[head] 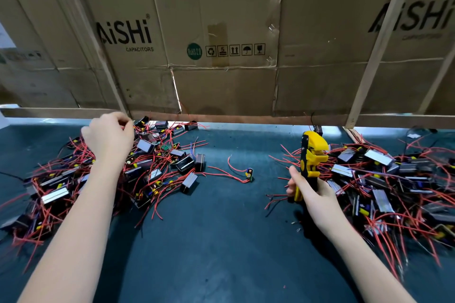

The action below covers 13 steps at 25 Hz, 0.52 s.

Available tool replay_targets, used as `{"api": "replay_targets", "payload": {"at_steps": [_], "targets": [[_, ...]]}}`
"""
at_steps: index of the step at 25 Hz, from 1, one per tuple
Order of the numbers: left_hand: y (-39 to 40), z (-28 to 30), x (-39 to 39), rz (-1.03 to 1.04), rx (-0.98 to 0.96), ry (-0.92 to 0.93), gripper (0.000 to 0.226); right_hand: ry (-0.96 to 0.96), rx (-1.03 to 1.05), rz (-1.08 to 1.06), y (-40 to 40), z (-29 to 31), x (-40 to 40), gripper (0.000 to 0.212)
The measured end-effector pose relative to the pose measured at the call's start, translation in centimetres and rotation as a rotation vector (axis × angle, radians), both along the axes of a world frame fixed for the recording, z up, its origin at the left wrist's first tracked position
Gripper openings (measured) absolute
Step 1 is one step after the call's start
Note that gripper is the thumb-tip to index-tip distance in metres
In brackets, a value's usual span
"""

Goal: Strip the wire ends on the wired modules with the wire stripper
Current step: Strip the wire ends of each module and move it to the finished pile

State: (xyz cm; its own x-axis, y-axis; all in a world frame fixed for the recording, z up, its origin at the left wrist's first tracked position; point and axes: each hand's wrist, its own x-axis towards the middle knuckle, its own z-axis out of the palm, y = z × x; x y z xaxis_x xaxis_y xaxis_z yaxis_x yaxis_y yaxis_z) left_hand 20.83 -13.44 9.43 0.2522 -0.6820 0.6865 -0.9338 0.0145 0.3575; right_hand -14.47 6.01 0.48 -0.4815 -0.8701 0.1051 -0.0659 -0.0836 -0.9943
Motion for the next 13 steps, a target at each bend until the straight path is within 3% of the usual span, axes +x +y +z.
{"api": "replay_targets", "payload": {"at_steps": [2,6,7,11,13], "targets": [[-0.3,0.2,-1.2,-0.001,0.017,-0.062,0.014,-0.001,0.007,0.007,0.1,0.1,0.0,0.063],[-0.9,-3.7,-1.2,-0.056,0.576,-0.102,0.052,0.012,-0.008,0.025,0.5,0.2,0.1,0.063],[-0.8,-4.7,-1.0,-0.093,0.618,-0.099,0.054,0.009,-0.007,0.028,0.6,0.3,0.1,0.063],[0.2,-4.9,-1.5,-0.107,0.236,0.002,0.044,0.013,0.009,0.020,0.4,0.3,-0.1,0.058],[1.1,-3.0,-2.6,-0.387,0.111,0.350,0.039,0.014,0.017,0.021,0.3,0.3,-0.1,0.057]]}}
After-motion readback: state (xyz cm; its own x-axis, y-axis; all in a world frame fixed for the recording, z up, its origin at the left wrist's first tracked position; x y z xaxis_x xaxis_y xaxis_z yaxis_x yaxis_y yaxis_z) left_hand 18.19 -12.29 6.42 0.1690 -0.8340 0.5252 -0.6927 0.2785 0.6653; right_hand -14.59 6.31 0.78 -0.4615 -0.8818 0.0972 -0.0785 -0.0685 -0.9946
